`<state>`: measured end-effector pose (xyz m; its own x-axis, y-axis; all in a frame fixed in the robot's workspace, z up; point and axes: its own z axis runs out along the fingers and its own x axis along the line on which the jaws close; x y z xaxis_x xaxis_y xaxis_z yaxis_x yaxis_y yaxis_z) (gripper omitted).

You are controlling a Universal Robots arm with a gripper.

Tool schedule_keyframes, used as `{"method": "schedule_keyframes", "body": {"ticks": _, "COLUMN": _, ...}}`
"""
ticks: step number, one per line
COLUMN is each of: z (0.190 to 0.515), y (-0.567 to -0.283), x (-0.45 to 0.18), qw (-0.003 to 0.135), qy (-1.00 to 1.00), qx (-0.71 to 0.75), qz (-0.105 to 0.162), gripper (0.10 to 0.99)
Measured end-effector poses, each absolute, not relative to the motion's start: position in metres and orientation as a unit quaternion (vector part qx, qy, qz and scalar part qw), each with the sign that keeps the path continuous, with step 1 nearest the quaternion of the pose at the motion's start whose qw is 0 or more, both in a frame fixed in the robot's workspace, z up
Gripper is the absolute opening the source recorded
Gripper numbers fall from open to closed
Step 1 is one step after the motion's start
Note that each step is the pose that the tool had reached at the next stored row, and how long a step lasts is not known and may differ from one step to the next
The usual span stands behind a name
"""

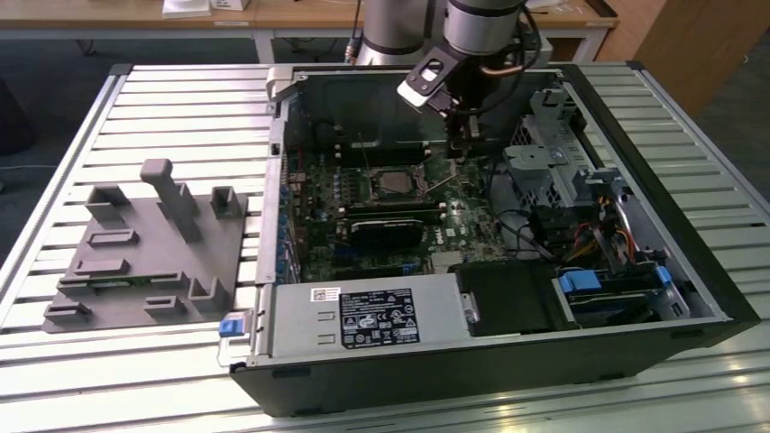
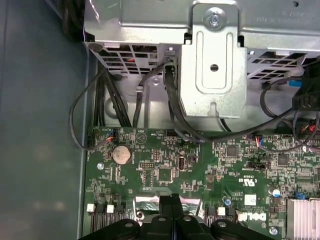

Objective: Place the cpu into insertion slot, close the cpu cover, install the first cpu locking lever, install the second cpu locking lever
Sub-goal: 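Close the cpu cover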

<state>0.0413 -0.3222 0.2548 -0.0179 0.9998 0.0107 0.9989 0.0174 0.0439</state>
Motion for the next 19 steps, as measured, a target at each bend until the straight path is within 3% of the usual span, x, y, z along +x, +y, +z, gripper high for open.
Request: {"method": "schedule_keyframes", "body": {"ticks": 19, "z": 0.252, "y": -0.319, "x": 0.059, "qw": 0.012, "qy": 0.713, "qx": 0.701, "qz": 0.019, "gripper": 0.106}}
